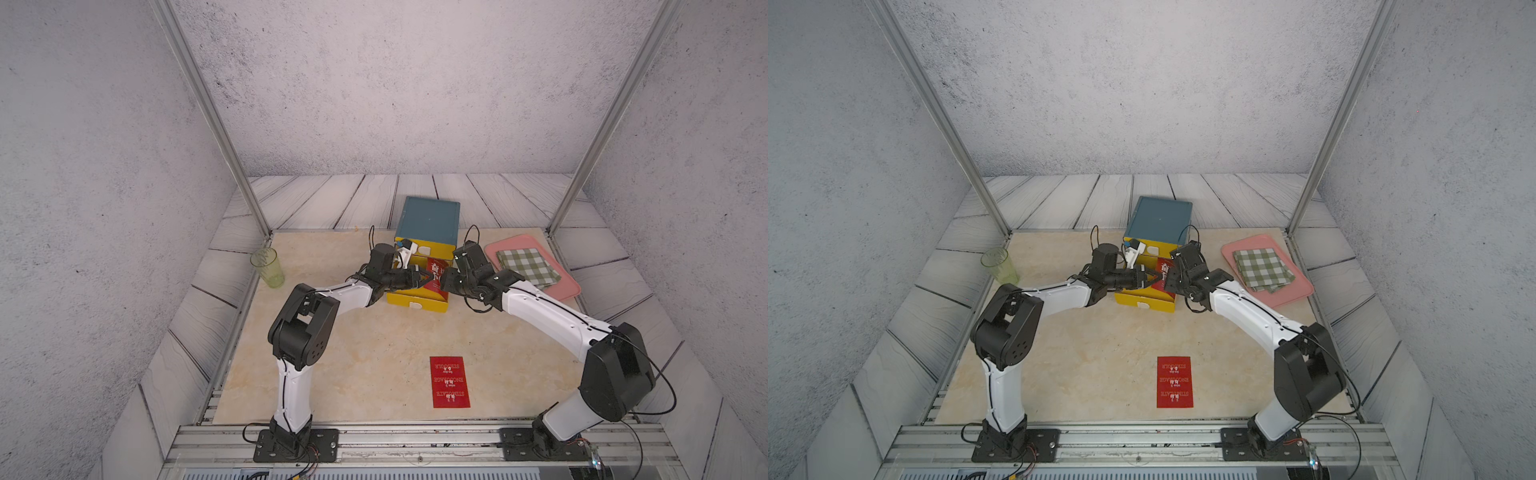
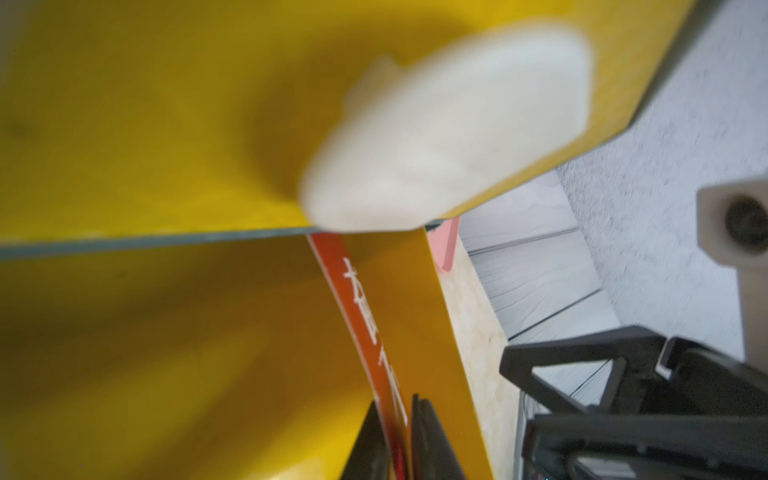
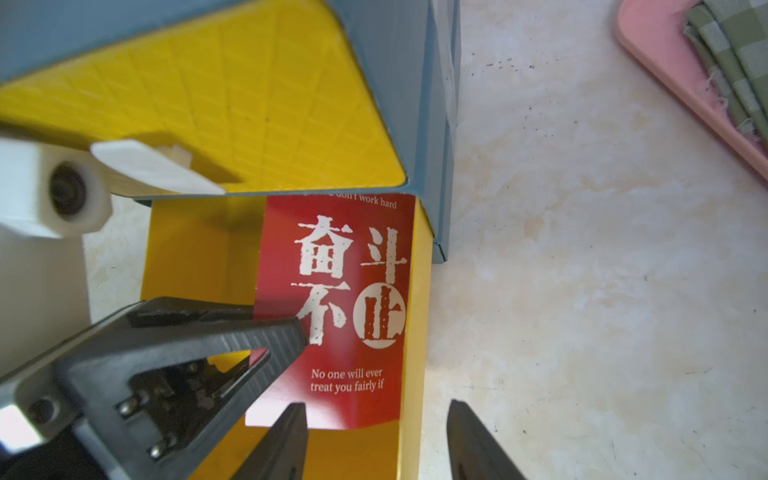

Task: Take the postcards out of the drawer
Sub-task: Pick up the postcard from the drawer.

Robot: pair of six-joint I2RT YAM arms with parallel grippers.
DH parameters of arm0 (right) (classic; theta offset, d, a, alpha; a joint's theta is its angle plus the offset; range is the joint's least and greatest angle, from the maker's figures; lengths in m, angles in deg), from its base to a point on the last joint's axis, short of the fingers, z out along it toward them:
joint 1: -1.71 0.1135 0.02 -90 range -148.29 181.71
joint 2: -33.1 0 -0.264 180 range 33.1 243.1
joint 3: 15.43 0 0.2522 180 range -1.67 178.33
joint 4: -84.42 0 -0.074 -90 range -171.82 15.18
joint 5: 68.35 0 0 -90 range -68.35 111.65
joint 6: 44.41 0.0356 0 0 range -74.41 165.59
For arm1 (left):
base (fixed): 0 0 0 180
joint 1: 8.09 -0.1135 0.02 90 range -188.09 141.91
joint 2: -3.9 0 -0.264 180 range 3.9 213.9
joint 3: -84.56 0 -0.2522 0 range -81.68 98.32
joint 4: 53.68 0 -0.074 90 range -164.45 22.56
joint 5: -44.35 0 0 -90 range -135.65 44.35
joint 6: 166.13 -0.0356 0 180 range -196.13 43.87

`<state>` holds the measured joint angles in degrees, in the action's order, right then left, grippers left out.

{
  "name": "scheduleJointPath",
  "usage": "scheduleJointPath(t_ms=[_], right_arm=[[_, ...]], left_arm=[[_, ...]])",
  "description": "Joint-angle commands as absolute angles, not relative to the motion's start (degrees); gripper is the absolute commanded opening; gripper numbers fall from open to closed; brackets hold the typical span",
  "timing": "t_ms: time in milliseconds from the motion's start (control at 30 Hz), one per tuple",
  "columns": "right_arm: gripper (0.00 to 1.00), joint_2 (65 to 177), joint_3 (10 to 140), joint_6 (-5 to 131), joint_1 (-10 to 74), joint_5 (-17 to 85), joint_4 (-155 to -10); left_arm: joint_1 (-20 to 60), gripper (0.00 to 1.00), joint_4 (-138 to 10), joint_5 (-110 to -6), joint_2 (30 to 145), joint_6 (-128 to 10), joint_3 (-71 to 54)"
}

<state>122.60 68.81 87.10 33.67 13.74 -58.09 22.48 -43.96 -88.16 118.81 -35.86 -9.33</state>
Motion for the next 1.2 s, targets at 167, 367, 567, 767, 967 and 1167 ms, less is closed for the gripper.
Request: scheduleJointPath(t_ms=[167,367,567,767,967,1167], right_arm=[[0.57,118.71,67.09,86.54,32.62,12.94,-56.79],[0.57,118.24,66.8,86.59,32.29,13.03,-56.78],[0.57,117.68,66.54,86.68,32.24,13.01,-56.59],[0.57,116.74,66.1,86.59,32.02,12.77,-56.38],[0.57,115.31,65.83,86.44,31.3,12.86,-55.65],[0.57,114.19,65.75,85.92,30.39,13.86,-54.77]], left_arm=[[22.68,0.0,-40.94,-84.04,118.28,-29.51,-10.56],[22.68,0.0,-42.1,-82.06,115.3,-24.03,-10.58],[22.61,0.0,-44.02,-80.48,112.43,-16.92,-10.83],[22.41,0.0,-48.8,-80.59,110.66,-8.43,-10.71],[22.32,0.0,-48.1,-81.16,105.59,-4.26,-12.84],[22.41,0.0,-53.25,-80.66,98.36,-4.98,-15.74]])
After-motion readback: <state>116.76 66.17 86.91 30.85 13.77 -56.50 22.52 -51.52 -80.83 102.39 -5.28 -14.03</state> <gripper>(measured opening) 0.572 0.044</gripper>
